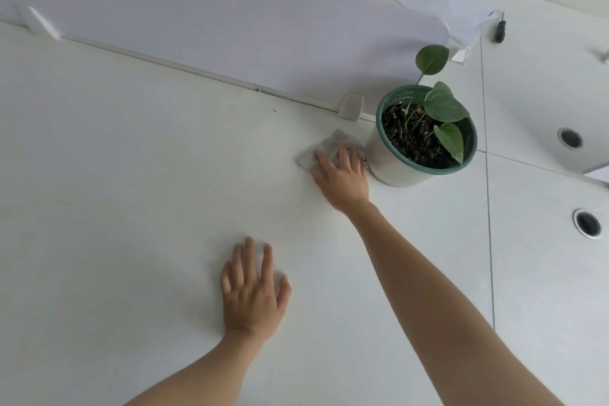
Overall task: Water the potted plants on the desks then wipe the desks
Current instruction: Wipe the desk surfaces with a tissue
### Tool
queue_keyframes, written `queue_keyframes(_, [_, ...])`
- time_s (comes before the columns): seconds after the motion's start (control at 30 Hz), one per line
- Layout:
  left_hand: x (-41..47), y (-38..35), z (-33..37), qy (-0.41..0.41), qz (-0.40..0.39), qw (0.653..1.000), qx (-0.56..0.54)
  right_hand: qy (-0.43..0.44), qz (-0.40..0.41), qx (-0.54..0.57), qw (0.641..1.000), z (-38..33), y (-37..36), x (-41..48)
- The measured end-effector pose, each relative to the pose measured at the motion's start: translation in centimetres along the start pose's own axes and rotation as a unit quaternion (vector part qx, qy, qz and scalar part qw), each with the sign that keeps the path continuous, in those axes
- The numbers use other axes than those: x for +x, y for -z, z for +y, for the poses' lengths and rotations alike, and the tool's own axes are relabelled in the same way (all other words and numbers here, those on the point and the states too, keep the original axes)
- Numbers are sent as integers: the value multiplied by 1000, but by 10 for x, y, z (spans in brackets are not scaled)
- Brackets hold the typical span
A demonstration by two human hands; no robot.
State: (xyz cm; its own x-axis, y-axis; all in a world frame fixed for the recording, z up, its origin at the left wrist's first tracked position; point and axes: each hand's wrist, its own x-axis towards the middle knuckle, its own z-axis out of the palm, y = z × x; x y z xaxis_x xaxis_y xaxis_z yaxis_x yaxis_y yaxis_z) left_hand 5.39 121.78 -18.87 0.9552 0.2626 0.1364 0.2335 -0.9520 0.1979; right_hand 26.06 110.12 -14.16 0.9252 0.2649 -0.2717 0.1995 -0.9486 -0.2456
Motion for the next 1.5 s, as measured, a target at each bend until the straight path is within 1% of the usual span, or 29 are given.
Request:
queue_keyframes(0.07, [0, -1, 0, 0, 2, 1000, -1, -44, -6, 28, 999, -11, 2, 11])
queue_keyframes(0.1, [0, -1, 0, -1, 3, 1000, 0, -50, -6, 33, 998, -18, 0, 10])
queue_keyframes(0.13, [-1, -2, 0, -1, 4, 1000, 1, -34, -4, 29, 999, -23, -4, 5])
queue_keyframes(0.17, [-1, -2, 0, -3, 5, 1000, 4, 3, 0, 14, 1000, -25, -10, -6])
queue_keyframes(0.23, [-1, -2, 0, -4, 5, 1000, 7, 115, 25, -20, 993, -27, -25, -42])
queue_keyframes(0.27, [-1, -2, 0, -2, 3, 1000, 7, 157, 39, -26, 986, -22, -34, -63])
queue_keyframes(0.3, [-1, -1, 0, 0, 0, 1000, 5, 180, 46, -24, 982, -15, -44, -86])
queue_keyframes(0.4, [-1, 0, 0, -2, -1, 1000, 2, 209, 48, -30, 976, 22, -59, -151])
queue_keyframes(0.47, [0, 0, 0, -3, -1, 1000, 5, 226, 40, -45, 972, 60, -56, -175])
queue_keyframes(0.5, [1, 1, 0, -2, -1, 1000, 4, 216, 41, -56, 974, 83, -51, -178])
queue_keyframes(0.53, [1, 1, 0, -2, -2, 1000, 3, 189, 58, -66, 978, 107, -44, -176])
queue_keyframes(0.57, [1, 1, 1, -2, -2, 1000, 2, 135, 82, -71, 985, 131, -35, -170])
queue_keyframes(0.63, [2, 3, 2, 0, -9, 1000, 1, -31, 116, -37, 992, 168, -13, -154])
queue_keyframes(0.67, [2, 4, 2, 1, -14, 1000, 1, -129, 131, -9, 983, 177, -3, -146])
queue_keyframes(0.7, [2, 4, 2, 3, -18, 1000, 1, -231, 140, 23, 963, 178, 4, -140])
queue_keyframes(0.73, [3, 5, 2, 4, -23, 1000, 2, -317, 159, 50, 934, 171, 5, -134])
queue_keyframes(0.77, [3, 5, 2, 4, -28, 1000, 2, -378, 178, 70, 906, 157, 2, -129])
queue_keyframes(0.8, [3, 6, 2, 5, -34, 999, 0, -408, 191, 84, 889, 137, -4, -126])
queue_keyframes(0.83, [3, 8, 3, 7, -41, 999, -3, -410, 200, 101, 884, 115, -11, -124])
queue_keyframes(0.87, [4, 9, 3, 7, -48, 999, -5, -385, 204, 111, 893, 90, -21, -126])
queue_keyframes(0.93, [4, 10, 3, 4, -65, 998, -6, -302, 189, 119, 927, 45, -40, -134])
queue_keyframes(0.97, [5, 12, 3, 3, -77, 997, -8, -265, 182, 105, 941, 27, -47, -140])
queue_keyframes(1.03, [5, 14, 3, 0, -108, 994, -9, -208, 202, 74, 954, 5, -58, -152])
queue_keyframes(1.13, [5, 20, 5, 5, -150, 988, -19, -163, 211, 51, 963, -7, -68, -174])
queue_keyframes(1.2, [5, 22, 6, 11, -162, 986, -34, -154, 218, 50, 963, -11, -75, -192])
queue_keyframes(1.27, [5, 25, 6, 15, -170, 984, -55, -148, 252, 53, 955, -12, -85, -209])
queue_keyframes(1.33, [4, 27, 6, 15, -176, 981, -75, -147, 294, 81, 941, -14, -89, -225])
queue_keyframes(1.43, [4, 31, 5, 13, -178, 979, -98, -183, 337, 122, 916, -20, -87, -251])
queue_keyframes(1.5, [3, 31, 3, 9, -171, 980, -106, -200, 350, 142, 904, -24, -82, -270])
